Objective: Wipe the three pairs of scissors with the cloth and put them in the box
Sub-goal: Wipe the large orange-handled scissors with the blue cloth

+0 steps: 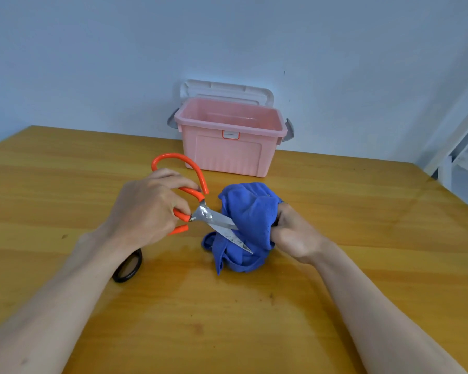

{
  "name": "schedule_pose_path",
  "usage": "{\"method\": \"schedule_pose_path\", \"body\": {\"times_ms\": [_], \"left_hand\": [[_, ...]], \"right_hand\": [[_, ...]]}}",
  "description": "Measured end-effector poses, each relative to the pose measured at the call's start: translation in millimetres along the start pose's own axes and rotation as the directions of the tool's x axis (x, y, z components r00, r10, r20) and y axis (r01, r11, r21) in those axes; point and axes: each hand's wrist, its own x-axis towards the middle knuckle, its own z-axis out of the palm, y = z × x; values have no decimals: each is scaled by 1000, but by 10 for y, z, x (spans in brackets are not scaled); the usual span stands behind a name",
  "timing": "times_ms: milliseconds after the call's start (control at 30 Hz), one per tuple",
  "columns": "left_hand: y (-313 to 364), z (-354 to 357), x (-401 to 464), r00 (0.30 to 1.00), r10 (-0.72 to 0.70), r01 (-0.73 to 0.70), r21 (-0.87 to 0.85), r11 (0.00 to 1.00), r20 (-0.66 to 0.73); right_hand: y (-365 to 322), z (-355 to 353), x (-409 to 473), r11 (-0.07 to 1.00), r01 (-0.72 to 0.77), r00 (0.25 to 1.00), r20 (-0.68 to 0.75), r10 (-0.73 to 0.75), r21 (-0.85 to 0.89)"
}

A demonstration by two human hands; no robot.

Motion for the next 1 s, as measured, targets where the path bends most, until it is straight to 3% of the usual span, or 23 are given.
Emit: {"method": "schedule_pose_path", "body": {"times_ms": [167, 533, 1000], "left_hand": [[91, 78, 4, 1000, 30, -30, 8, 1000, 7], [-20, -44, -14, 999, -53, 53, 52, 997, 1], [59, 4, -5, 1000, -11, 11, 18, 1000, 14]], "right_hand": [[-20, 18, 32, 995, -22, 1000, -19, 20, -102], [-32, -8, 16, 996, -2, 997, -78, -5, -89], [-36, 113, 53, 990, 35, 989, -136, -53, -134]]}}
